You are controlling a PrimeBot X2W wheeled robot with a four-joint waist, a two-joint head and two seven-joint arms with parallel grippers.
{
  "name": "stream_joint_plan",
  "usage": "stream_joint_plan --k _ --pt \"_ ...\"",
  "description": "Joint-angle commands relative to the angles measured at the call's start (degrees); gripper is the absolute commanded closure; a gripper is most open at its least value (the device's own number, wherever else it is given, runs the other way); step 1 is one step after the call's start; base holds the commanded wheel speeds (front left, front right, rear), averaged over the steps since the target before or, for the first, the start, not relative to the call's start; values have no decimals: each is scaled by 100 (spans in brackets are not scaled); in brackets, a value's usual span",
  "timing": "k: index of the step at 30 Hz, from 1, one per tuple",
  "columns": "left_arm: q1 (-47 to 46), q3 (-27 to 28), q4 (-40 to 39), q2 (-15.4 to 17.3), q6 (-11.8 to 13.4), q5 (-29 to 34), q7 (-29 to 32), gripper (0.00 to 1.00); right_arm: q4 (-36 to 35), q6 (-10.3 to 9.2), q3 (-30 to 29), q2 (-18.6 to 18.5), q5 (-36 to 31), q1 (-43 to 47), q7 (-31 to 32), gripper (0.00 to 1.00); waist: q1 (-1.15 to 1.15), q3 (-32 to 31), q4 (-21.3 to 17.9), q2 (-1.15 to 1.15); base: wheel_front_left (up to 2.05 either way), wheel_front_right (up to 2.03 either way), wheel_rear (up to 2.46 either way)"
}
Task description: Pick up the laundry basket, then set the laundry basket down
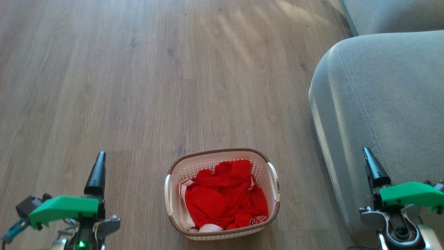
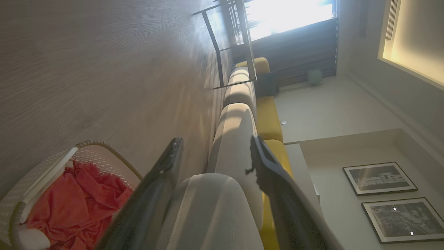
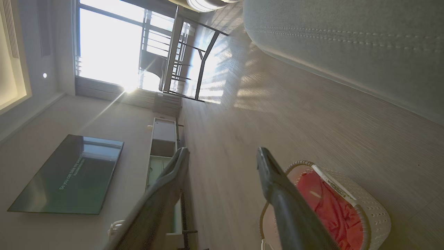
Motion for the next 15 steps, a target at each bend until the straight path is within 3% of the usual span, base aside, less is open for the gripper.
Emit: stream_joint_plan --k 1,15 --pt "-378 52 -272 79 -13 235 -91 0 -267 -2 9 -87 -269 -315 -72 0 0 3 1 0 0 0 0" --pt "-495 -117 -500 226 104 1877 -310 0 -498 -3 194 -184 -1893 -493 -291 0 0 26 0 0 0 0 0"
